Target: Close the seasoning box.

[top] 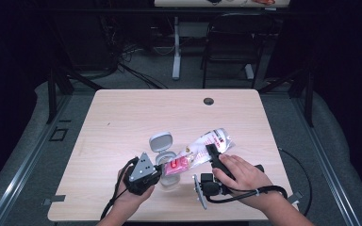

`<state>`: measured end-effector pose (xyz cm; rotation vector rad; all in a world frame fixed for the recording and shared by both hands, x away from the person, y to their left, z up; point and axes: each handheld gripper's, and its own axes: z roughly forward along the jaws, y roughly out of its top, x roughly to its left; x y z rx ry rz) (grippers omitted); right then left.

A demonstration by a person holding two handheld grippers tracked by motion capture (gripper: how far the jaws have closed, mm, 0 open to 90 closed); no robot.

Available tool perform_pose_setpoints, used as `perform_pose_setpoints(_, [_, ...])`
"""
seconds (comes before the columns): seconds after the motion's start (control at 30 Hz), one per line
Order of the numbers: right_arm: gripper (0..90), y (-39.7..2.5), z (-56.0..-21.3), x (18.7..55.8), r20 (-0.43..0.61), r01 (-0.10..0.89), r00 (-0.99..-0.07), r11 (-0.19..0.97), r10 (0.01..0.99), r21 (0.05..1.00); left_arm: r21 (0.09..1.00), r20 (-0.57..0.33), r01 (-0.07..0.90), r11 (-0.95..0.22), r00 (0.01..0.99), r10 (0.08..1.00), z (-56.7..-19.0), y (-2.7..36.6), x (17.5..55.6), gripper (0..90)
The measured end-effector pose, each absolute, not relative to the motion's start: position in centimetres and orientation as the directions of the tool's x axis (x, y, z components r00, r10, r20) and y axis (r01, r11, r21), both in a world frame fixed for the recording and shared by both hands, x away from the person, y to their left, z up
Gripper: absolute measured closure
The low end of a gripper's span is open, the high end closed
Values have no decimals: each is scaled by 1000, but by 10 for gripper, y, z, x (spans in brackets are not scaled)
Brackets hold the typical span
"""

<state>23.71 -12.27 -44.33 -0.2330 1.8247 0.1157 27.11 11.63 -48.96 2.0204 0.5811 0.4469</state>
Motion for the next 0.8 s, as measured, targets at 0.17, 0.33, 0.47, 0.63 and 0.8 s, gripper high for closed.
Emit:
perform_pose_setpoints(0.17, [726,-122,-443,237,-964,-220,-247,974,-103,-48,875,71,224,-430,818,571,-491,116,272,900])
perform_pose_setpoints(0.33, [732,-120,-444,238,-963,-225,-250,973,-104,-46,870,65,234,-433,817,572,-493,117,273,900])
perform_pose_setpoints(0.47, [741,-119,-444,238,-962,-231,-249,972,-109,-50,870,64,236,-432,816,575,-494,117,274,900])
perform_pose_setpoints(0.63, [749,-119,-444,238,-962,-234,-251,971,-110,-50,868,66,236,-437,817,573,-495,117,274,900])
perform_pose_setpoints(0.8, [758,-119,-443,238,-961,-228,-250,972,-119,-61,870,64,235,-434,817,572,-495,117,273,900])
